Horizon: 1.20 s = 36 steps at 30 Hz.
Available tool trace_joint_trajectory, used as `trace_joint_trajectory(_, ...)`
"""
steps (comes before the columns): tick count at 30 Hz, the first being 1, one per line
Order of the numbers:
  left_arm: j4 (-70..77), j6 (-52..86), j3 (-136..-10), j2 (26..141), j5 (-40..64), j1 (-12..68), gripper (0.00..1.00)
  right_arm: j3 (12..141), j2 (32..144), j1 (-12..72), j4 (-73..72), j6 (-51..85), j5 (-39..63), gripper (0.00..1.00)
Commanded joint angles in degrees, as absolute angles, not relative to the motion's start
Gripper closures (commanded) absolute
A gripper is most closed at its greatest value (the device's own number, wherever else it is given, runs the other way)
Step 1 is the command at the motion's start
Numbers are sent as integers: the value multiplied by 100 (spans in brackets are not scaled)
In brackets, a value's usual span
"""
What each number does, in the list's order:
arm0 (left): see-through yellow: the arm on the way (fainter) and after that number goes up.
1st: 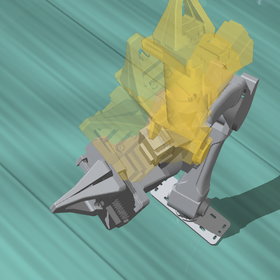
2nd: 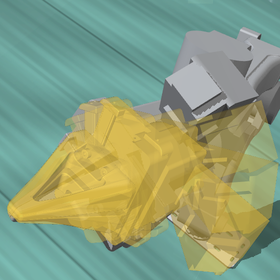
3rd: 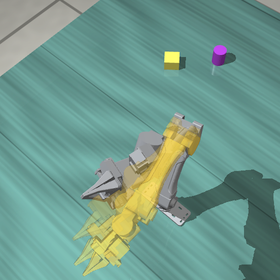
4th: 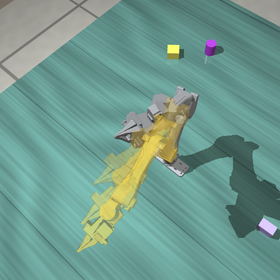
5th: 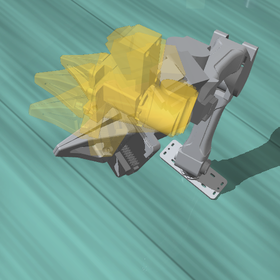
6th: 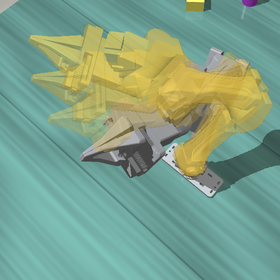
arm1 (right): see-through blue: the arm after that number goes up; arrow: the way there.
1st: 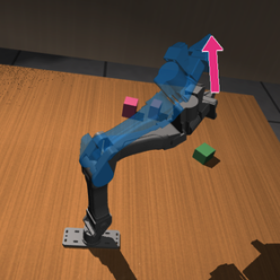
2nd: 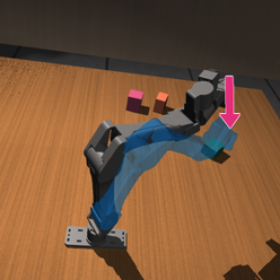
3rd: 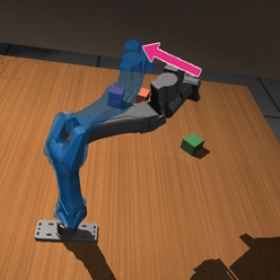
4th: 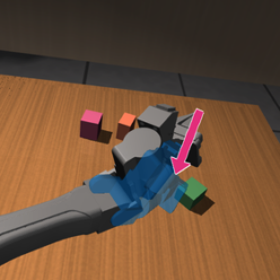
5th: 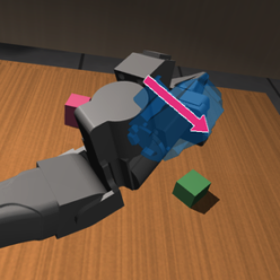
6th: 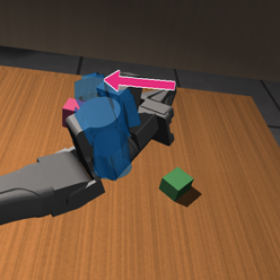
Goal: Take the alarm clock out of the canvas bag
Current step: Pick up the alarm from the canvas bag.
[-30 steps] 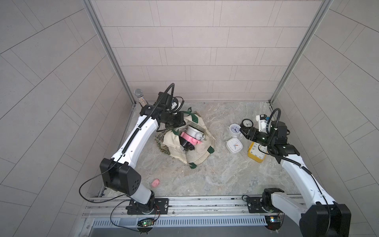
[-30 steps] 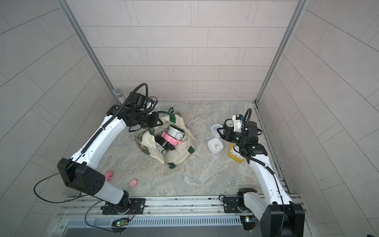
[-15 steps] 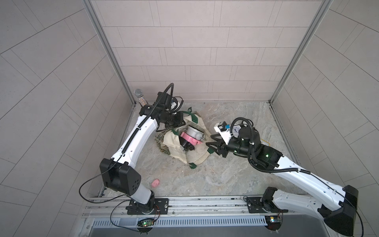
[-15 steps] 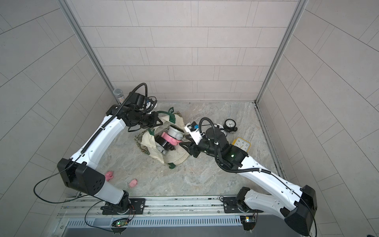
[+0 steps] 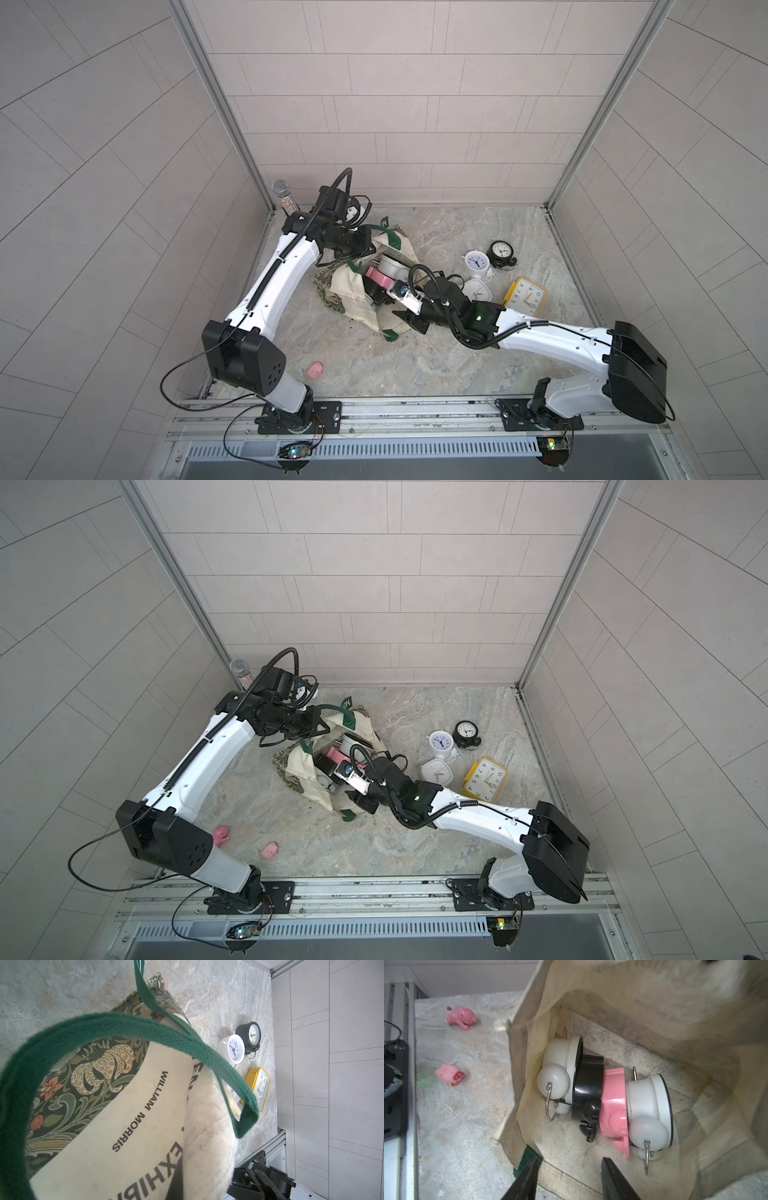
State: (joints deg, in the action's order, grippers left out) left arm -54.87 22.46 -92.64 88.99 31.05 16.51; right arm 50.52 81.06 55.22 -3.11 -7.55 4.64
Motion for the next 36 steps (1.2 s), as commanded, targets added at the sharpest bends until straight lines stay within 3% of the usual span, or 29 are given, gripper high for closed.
trace_joint_trajectory(1,-5474,2250,-9455,8631,3384,1644,100,5009,8335,5569,-843,-1028,111,49)
trace_joint_trajectory(9,-5453,2308,-9446,8600,3419,1648,100,4638,8790,5555,-1888,-1132,245,41)
trace_joint_trajectory(27,-5440,2331,-9418,8578,3472,1644,100,5369,9807,5350,-1762,-1227,-542,42)
trace_joint_trajectory(36,-5406,2331,-9385,8608,3487,1648,100,5558,10078,5153,-1740,-1056,-194,44)
